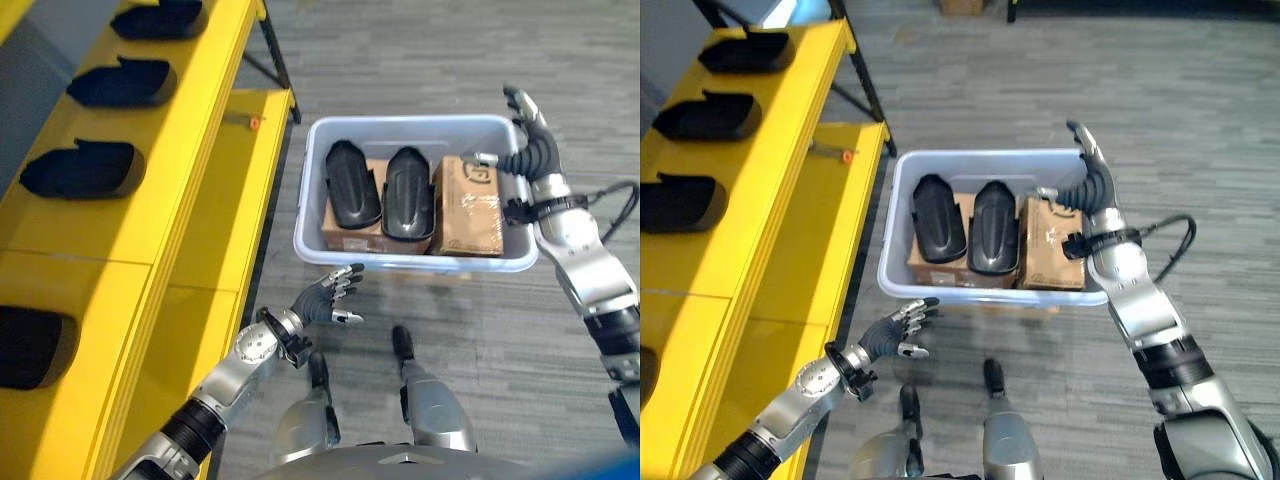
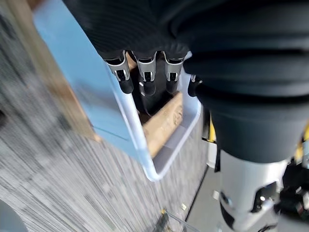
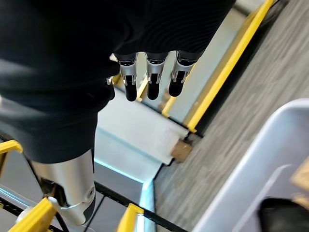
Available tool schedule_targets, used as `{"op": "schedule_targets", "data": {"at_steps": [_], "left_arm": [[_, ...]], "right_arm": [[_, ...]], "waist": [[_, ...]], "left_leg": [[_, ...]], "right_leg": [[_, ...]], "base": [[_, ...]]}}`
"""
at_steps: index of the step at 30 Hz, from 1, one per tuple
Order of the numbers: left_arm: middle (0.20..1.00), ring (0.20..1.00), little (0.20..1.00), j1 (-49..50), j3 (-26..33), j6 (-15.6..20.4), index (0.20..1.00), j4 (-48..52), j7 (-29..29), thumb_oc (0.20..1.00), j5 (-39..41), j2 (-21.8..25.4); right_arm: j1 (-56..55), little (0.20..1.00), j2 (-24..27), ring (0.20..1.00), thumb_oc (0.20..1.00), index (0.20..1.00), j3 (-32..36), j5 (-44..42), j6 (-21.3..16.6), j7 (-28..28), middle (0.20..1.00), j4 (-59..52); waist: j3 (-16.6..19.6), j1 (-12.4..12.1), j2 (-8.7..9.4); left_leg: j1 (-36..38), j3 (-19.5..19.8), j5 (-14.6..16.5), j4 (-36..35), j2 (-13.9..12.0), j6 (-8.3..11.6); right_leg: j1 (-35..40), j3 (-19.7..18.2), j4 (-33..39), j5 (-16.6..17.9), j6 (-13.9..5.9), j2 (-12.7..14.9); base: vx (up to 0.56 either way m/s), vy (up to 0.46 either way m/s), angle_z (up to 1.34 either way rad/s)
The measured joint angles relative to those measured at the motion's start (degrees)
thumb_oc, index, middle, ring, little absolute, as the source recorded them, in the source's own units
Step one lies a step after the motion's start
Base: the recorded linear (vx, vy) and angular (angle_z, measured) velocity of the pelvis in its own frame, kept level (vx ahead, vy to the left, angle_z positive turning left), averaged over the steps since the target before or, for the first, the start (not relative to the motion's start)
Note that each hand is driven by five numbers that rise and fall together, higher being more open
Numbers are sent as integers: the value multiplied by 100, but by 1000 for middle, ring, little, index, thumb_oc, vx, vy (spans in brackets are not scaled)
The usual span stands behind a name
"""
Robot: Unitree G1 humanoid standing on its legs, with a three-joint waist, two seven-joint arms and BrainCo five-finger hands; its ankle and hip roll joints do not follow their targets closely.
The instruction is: Move parts from the plastic box to the shelf.
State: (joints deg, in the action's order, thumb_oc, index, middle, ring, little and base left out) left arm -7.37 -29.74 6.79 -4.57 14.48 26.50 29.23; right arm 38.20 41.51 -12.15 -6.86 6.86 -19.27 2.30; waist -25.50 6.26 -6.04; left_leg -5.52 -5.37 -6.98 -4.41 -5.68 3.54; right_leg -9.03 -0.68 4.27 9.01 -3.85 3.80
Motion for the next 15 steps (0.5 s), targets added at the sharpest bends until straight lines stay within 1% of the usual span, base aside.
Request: {"op": "schedule_targets", "data": {"at_steps": [1,2,3,4,5,6,10,13,15], "left_arm": [[1000,1000,1000,-84,-11,52,1000,101,-22,1000,0,50],[1000,1000,1000,-167,-52,122,1000,139,-83,1000,2,68],[1000,1000,1000,-207,-134,184,1000,154,-191,1000,90,104],[1000,1000,1000,-220,-132,270,1000,170,-288,1000,169,104],[1000,1000,1000,-275,-136,372,1000,278,-400,1000,169,135],[1000,1000,1000,-342,-140,408,1000,294,-465,1000,166,132],[1000,1000,1000,-461,-35,820,1000,523,-1088,1000,161,115],[1000,1000,1000,-395,96,929,1000,676,-1266,1000,155,115],[1000,1000,1000,-275,202,1016,1000,905,-1456,1000,37,120]], "right_arm": [[191,1000,-1,1000,1000,1000,1,100,59,-119,1000,65],[336,1000,-4,1000,1000,1000,10,153,126,-215,1000,177],[363,1000,-16,1000,1000,1000,-54,151,171,-284,1000,212],[417,1000,-32,1000,1000,1000,-110,142,202,-361,1000,208],[587,1000,-41,1000,1000,1000,-154,143,224,-414,1000,206],[650,1000,-99,1000,1000,1000,-209,138,274,-424,1000,231],[660,1000,-527,1000,1000,1000,-280,-142,448,-732,1000,153],[658,1000,-686,1000,1000,1000,-255,-331,517,-1038,1000,80],[660,1000,-747,1000,1000,1000,-250,-425,528,-1304,1000,78]], "waist": [[-141,-36,-34],[-357,-78,-108],[-470,-115,-161],[-493,-152,-171],[-553,-131,-162],[-553,-152,-161],[-568,-343,-137],[-568,-420,-137],[-566,-466,-140]], "left_leg": [[-105,26,-4,35,50,-6],[-154,82,-7,65,86,-14],[-297,128,-17,101,129,-33],[-444,127,-14,160,175,-41],[-617,128,-14,217,190,-42],[-759,130,-23,265,208,-53],[-1095,153,-30,371,228,-62],[-1379,241,-38,466,266,-73],[-1671,267,-83,494,300,-114]], "right_leg": [[-108,-1,-57,2,3,19],[-137,9,-93,21,22,58],[-277,29,-161,11,11,110],[-417,28,-217,-2,-4,138],[-620,19,-308,-12,-5,176],[-726,22,-317,-2,-9,196],[-1166,23,-654,-125,-16,220],[-1526,32,-963,-259,-3,244],[-1938,28,-1276,-363,-7,289]], "base": [[-74,24,16],[-157,34,15],[-104,16,14],[-142,11,8],[-67,-19,4],[-69,-32,3],[-53,-44,4],[-28,-33,11],[-18,-10,11]]}}
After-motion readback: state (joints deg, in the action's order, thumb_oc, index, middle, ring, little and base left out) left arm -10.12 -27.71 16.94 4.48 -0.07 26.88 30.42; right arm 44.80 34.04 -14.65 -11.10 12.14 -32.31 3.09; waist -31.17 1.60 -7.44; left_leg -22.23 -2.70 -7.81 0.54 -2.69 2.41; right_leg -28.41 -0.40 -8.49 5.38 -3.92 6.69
